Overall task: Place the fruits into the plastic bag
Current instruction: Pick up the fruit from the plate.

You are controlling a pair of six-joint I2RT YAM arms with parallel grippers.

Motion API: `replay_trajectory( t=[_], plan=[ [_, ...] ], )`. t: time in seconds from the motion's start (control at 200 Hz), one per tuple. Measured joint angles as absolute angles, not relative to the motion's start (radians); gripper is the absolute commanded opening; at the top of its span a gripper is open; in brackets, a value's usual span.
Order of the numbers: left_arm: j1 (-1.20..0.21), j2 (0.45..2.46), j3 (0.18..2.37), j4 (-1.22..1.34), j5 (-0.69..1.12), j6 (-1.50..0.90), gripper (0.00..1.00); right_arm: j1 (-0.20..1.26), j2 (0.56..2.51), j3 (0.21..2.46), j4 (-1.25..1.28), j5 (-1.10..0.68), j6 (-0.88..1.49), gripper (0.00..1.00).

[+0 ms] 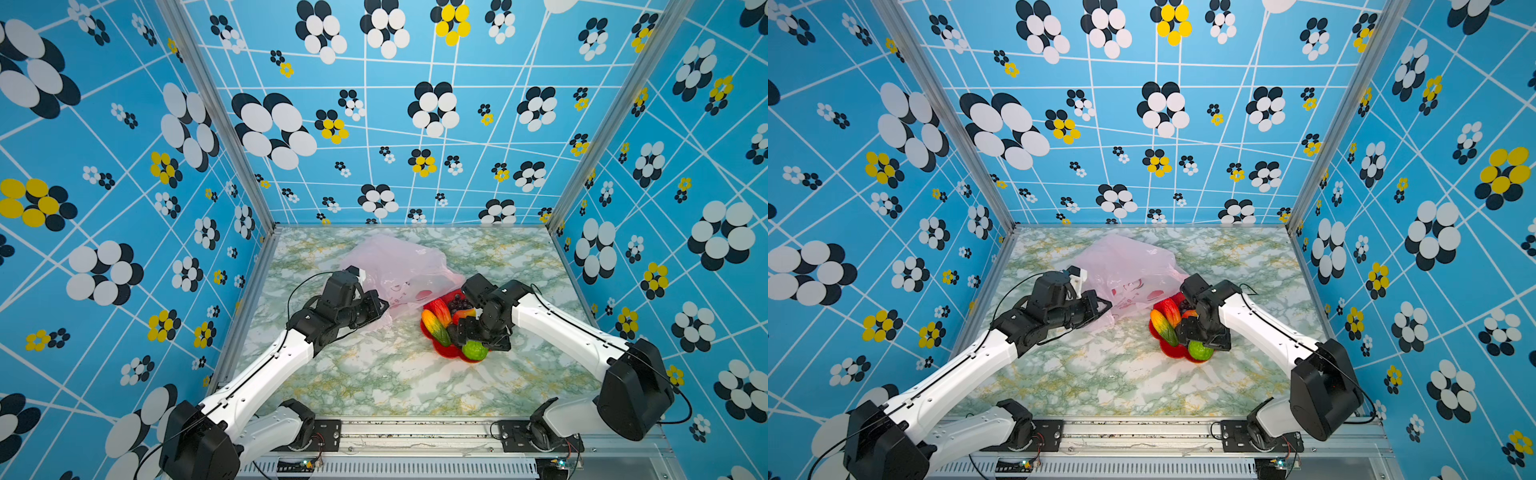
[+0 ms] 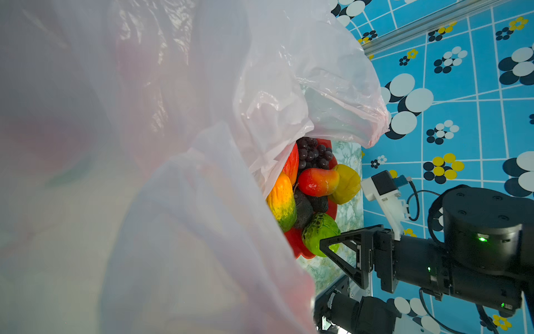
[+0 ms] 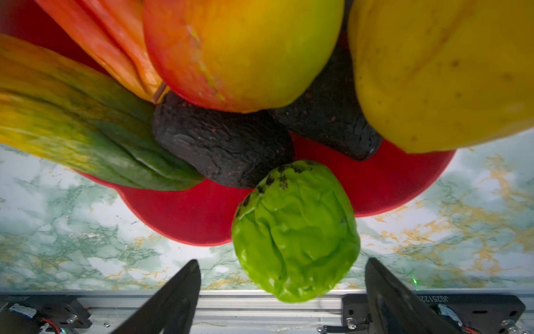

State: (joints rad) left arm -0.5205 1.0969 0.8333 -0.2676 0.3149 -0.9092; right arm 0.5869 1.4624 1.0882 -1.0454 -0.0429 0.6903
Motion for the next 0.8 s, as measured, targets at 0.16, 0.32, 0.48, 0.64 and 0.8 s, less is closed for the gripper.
replay_trajectory(
  t=[0.16, 0.32, 0.48, 0.64, 0.8],
  plan=[
    [-0.531, 1.087, 0.833, -0.268, 0.305, -0.917, 0.00, 0.587, 1.510, 1.085, -1.031, -0.040, 0.682, 0.87],
    [-0.532, 1.084, 0.833, -0.271, 0.298, -0.916, 0.00, 0.587, 1.532, 1.073, -1.020, -0.036, 0.672, 0.86],
    [-0.532, 1.082, 0.833, -0.285, 0.298, -0.916, 0.00, 0.587, 1.537, 1.072, -1.012, -0.028, 0.672, 0.82],
    [-0.532, 1.082, 0.833, -0.290, 0.298, -0.916, 0.00, 0.587, 1.548, 1.072, -1.011, -0.018, 0.670, 0.69],
    [-0.532, 1.082, 0.834, -0.293, 0.298, -0.916, 0.00, 0.587, 1.552, 1.073, -1.011, -0.009, 0.669, 0.59]
  ],
)
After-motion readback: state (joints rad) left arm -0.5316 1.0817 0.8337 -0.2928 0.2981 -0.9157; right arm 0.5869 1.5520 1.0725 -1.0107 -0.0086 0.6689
